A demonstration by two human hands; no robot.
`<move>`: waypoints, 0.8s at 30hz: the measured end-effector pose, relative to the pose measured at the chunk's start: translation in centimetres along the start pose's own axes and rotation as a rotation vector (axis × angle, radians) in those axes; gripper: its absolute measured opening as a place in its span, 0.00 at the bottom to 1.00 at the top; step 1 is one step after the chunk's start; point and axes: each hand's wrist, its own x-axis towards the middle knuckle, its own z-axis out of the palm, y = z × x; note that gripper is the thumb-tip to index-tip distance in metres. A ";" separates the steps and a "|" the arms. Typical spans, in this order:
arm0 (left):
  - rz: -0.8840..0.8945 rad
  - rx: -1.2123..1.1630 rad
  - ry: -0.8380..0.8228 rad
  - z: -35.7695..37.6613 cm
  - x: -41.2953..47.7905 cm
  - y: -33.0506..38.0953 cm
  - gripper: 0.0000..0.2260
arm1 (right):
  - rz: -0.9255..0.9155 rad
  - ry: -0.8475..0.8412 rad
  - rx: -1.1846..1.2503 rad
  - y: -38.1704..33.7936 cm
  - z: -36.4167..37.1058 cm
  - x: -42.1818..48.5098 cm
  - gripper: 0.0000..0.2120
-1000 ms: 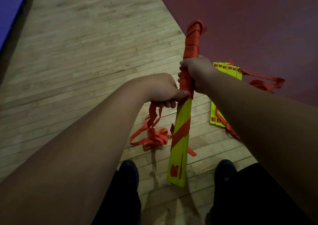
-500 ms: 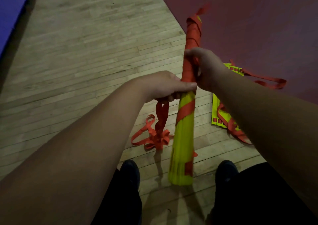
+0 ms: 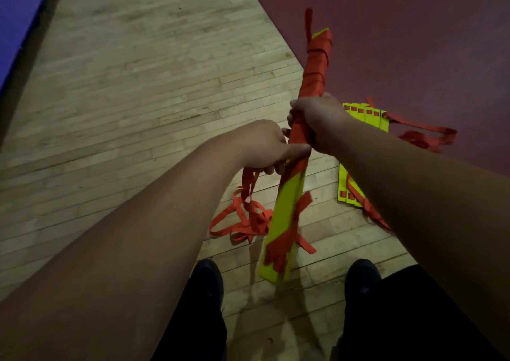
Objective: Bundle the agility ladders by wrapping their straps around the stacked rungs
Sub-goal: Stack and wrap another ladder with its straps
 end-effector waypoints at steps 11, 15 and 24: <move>0.128 -0.536 -0.237 -1.5 -0.6 -2.0 0.22 | 0.071 -0.389 0.463 -2.5 -1.0 -1.9 0.09; 0.141 -0.441 -0.227 -1.6 -0.6 -1.4 0.21 | 0.088 -0.374 0.399 -2.8 -0.5 -1.6 0.04; -0.052 0.027 0.060 0.5 -0.1 -0.4 0.28 | 0.049 -0.039 0.069 -1.5 0.2 -0.9 0.09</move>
